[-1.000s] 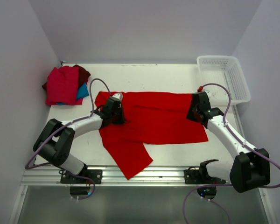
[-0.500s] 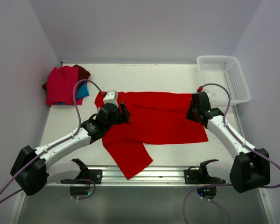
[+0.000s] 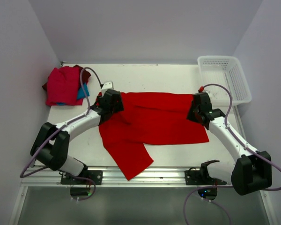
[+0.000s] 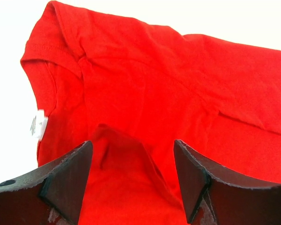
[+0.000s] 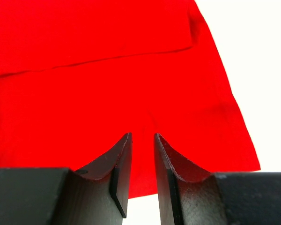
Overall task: Fold and stack the t-shirts
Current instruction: Fold the tshirt
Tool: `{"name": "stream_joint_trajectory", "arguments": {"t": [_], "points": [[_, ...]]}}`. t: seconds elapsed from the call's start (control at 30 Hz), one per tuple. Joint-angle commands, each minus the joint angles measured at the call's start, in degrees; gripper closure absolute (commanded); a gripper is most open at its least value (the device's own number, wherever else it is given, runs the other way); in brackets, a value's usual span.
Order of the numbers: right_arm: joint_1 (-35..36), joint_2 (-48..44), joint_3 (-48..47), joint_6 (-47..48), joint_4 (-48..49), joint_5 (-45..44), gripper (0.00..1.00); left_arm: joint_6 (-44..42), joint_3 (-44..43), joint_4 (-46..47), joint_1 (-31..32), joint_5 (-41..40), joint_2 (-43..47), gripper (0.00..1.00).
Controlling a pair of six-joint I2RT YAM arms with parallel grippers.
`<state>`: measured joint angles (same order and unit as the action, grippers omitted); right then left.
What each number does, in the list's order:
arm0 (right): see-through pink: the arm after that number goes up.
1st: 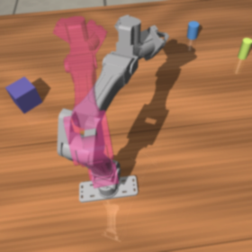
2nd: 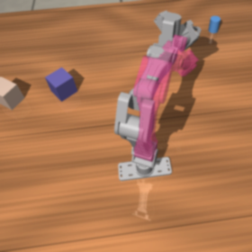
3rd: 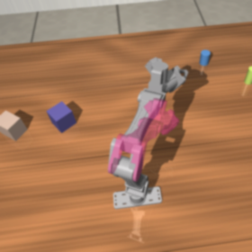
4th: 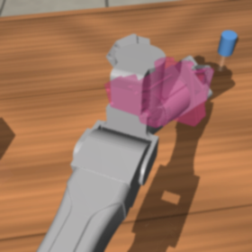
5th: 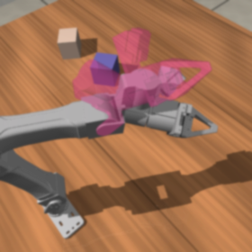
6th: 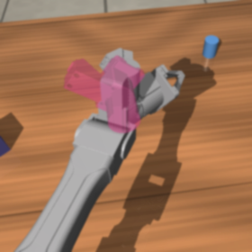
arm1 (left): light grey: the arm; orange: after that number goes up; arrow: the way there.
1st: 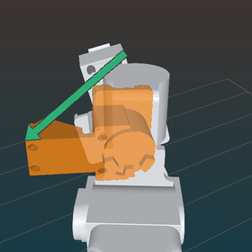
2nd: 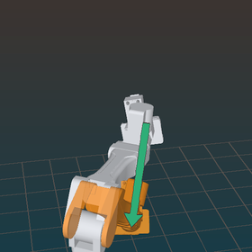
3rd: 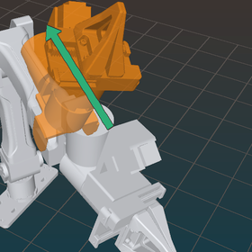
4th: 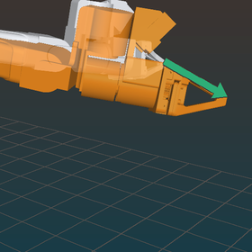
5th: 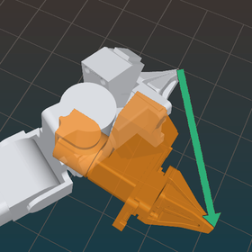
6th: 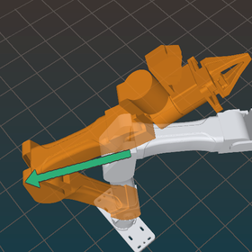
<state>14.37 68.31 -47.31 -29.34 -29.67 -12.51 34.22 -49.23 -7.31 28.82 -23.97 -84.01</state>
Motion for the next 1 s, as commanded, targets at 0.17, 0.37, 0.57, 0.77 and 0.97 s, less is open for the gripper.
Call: {"name": "stream_joint_trajectory", "arguments": {"t": [0.17, 0.37, 0.57, 0.77, 0.97], "points": [[0.22, -2.04, -0.68, 1.04, -0.92, -1.11, 0.71, 0.59, -7.1, -2.44, -1.75, -3.72, -9.31, 0.31], [0.22, -2.4, -0.59, 1.39, -1.27, -1.46, 0.71, 2.26, -7.9, -3.85, -3.15, -3.9, -12.58, 0.33], [0.22, -2.22, -0.68, 1.31, -1.18, -1.46, 0.71, 2.26, -7.55, -3.94, -3.24, -2.23, -13.29, 0.75], [0.22, -2.04, -0.59, 1.31, -0.92, -1.37, 0.71, 3.22, -4.3, -2.89, -3.15, 2.16, -9.69, 1.0], [0.22, -1.87, -0.24, 1.22, -0.56, -1.2, 0.71, 4.01, -0.7, -3.32, -2.98, 4.8, -5.65, 1.0]]}}
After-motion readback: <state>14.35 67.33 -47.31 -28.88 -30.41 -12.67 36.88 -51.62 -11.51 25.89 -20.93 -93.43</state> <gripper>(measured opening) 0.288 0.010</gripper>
